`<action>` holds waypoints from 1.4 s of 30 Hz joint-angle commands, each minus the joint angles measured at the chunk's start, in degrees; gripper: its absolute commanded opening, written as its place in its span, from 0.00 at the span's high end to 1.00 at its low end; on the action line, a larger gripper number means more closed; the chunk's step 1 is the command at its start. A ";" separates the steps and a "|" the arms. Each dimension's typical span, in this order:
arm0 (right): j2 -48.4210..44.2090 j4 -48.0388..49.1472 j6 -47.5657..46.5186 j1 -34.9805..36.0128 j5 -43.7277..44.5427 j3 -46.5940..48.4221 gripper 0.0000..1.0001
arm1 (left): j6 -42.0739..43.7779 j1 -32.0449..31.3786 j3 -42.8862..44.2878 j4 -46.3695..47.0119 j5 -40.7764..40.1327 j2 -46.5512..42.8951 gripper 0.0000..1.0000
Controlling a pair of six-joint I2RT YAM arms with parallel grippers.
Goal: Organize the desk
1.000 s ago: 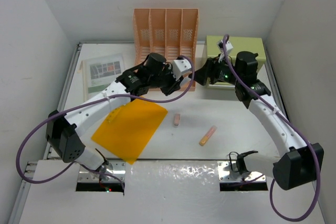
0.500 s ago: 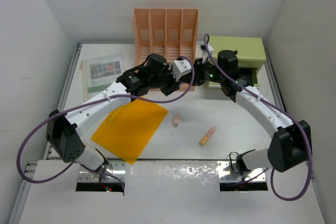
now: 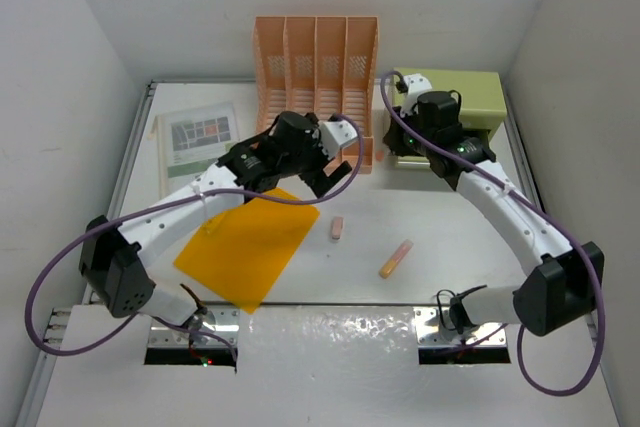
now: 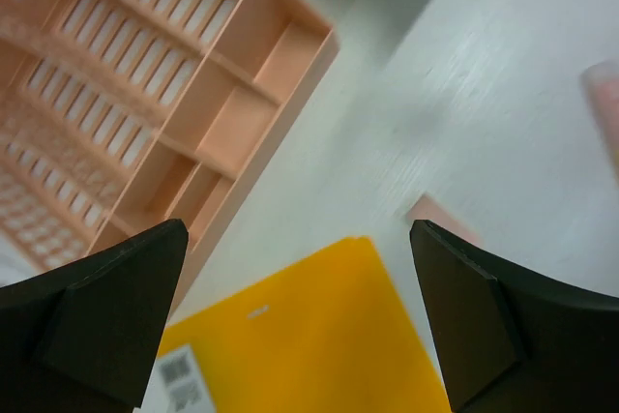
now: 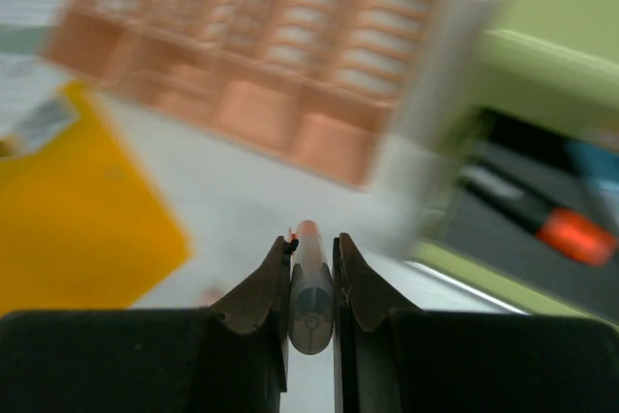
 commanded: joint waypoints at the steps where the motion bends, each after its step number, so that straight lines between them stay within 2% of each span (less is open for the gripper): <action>1: -2.55 -5.48 -10.85 -0.34 27.91 3.87 1.00 | 3.17 0.20 -4.96 5.32 -10.73 -6.23 0.00; 3: -0.62 -6.27 -15.76 -0.34 37.74 5.09 1.00 | 4.40 0.46 -8.56 8.91 -14.10 -7.47 0.00; 6: 5.35 -4.88 -23.14 -0.25 46.20 7.12 1.00 | 4.93 1.78 -11.47 11.65 -16.57 -9.14 0.00; 11: 12.39 1.27 -31.77 -0.25 51.68 9.50 1.00 | 5.02 3.10 -12.72 12.36 -16.22 -10.38 0.00; 17: 17.75 11.72 -44.87 -0.52 59.49 4.86 1.00 | 5.19 3.54 -13.07 12.63 -15.87 -10.82 0.00; 18: 18.19 15.05 -47.41 -1.04 59.25 3.97 1.00 | 5.20 3.72 -12.98 12.63 -15.87 -10.82 0.00; 20: 19.16 15.69 -48.40 -1.66 56.19 3.60 0.95 | 5.28 3.81 -12.89 12.80 -15.70 -10.73 0.00; 21: 20.47 15.00 -48.40 -2.09 55.82 3.95 0.80 | 5.28 3.81 -12.72 12.72 -15.61 -10.64 0.00; 23: 21.71 12.98 -48.49 -2.10 55.64 5.09 0.64 | 5.20 3.81 -12.63 12.54 -15.43 -10.64 0.00; 24: 22.49 12.10 -47.79 -2.10 55.55 5.54 0.49 | 5.20 3.81 -12.63 12.54 -15.43 -10.73 0.01; 27: 22.24 8.51 -44.99 -2.10 54.68 6.85 0.35 | 5.28 3.89 -12.89 12.45 -15.43 -10.82 0.00; 33: 15.84 -1.34 -33.66 0.09 47.13 10.11 0.23 | 5.37 3.89 -12.89 12.63 -14.99 -10.38 0.00; 37: 5.49 -1.80 -26.10 0.89 36.96 7.75 0.17 | 5.55 3.89 -12.80 12.54 -14.64 -10.38 0.00; 42: -1.83 -3.29 -16.52 0.89 23.94 3.71 0.17 | 5.63 3.89 -12.72 12.36 -14.64 -10.55 0.00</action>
